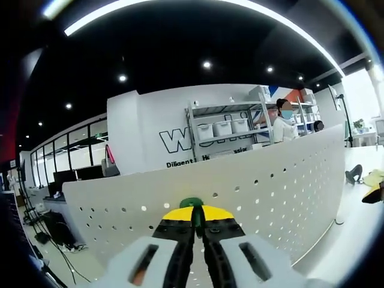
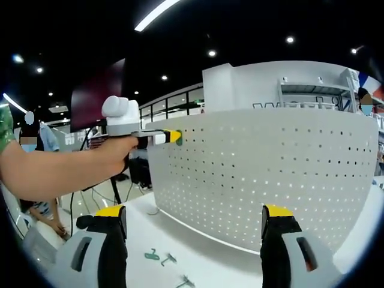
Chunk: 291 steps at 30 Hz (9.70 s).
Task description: Insert the hook assembly into the mounting plate slot until the hook locks in place.
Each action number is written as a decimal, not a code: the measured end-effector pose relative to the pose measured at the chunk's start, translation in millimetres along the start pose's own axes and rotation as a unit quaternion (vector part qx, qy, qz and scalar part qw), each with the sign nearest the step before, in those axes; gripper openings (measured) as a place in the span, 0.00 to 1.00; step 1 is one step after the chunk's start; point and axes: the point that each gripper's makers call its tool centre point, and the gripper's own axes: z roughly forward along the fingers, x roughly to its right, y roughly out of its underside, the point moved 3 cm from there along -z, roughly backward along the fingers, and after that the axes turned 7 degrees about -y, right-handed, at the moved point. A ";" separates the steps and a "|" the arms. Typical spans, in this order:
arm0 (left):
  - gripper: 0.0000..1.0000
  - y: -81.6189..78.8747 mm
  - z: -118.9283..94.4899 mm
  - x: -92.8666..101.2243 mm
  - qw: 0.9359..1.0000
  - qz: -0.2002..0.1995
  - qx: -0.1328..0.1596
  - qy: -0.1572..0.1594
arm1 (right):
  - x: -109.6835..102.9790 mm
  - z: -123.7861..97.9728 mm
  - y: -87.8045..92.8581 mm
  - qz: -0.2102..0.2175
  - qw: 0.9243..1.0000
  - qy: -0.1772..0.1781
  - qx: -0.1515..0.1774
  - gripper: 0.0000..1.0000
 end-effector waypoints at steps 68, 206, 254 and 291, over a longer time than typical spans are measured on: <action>0.64 54.1 -79.3 25.6 0.990 -0.085 -0.053 0.102 | -21.0 -8.1 -23.4 -0.023 0.999 -0.013 0.041 0.99; 0.17 280.0 -175.6 45.4 0.934 -0.078 -0.289 0.194 | -45.3 -14.7 12.4 -0.019 1.000 -0.024 -0.003 0.97; 0.02 284.5 -171.4 50.1 0.935 -0.026 -0.280 0.216 | -43.7 -10.5 18.6 -0.021 0.999 -0.026 -0.018 0.96; 0.01 214.7 -183.8 77.6 0.936 0.063 -0.192 0.290 | -48.6 -10.8 38.5 -0.011 0.998 -0.041 -0.045 0.93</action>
